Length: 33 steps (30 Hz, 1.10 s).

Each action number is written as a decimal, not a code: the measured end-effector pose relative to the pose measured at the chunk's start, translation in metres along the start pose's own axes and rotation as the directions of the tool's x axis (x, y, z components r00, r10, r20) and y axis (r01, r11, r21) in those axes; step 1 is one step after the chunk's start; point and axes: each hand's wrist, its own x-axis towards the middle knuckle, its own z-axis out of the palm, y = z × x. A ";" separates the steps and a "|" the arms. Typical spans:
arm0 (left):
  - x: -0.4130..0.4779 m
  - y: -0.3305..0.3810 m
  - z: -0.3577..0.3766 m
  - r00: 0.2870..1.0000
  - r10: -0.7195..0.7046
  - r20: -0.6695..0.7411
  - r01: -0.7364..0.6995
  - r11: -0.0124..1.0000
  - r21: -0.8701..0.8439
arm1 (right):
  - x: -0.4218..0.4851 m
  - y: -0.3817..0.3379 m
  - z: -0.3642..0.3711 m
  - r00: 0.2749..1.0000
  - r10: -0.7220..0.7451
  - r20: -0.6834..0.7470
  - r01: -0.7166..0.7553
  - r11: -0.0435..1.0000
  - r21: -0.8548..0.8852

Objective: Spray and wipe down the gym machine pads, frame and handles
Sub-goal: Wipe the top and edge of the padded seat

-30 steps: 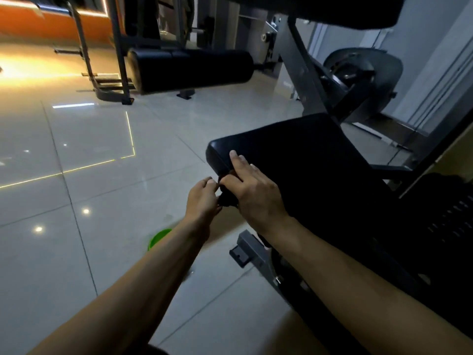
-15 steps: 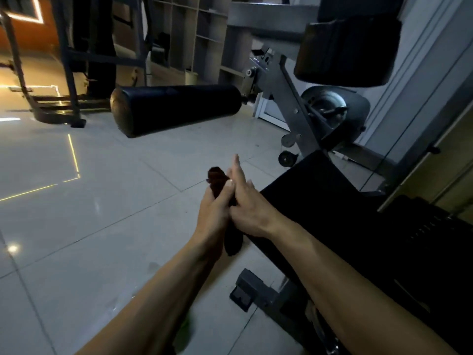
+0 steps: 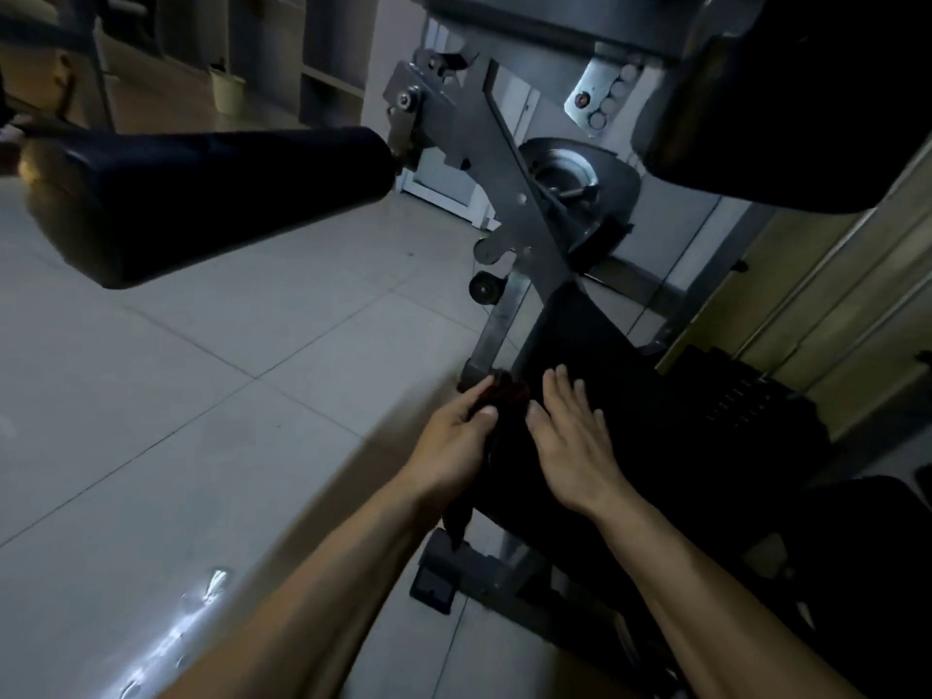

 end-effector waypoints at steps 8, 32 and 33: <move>-0.025 0.001 -0.012 0.992 0.116 0.049 -0.120 0.988 0.101 | -0.006 -0.007 -0.001 0.994 0.091 -0.054 -0.090 0.995 0.030; 0.090 0.009 0.022 0.989 0.138 0.061 -0.147 0.972 0.183 | 0.049 0.030 -0.021 0.975 0.219 0.016 -0.220 0.967 0.131; 0.101 0.013 0.024 0.993 0.115 0.036 -0.119 0.979 0.165 | 0.048 0.030 -0.017 0.978 0.210 -0.007 -0.207 0.970 0.131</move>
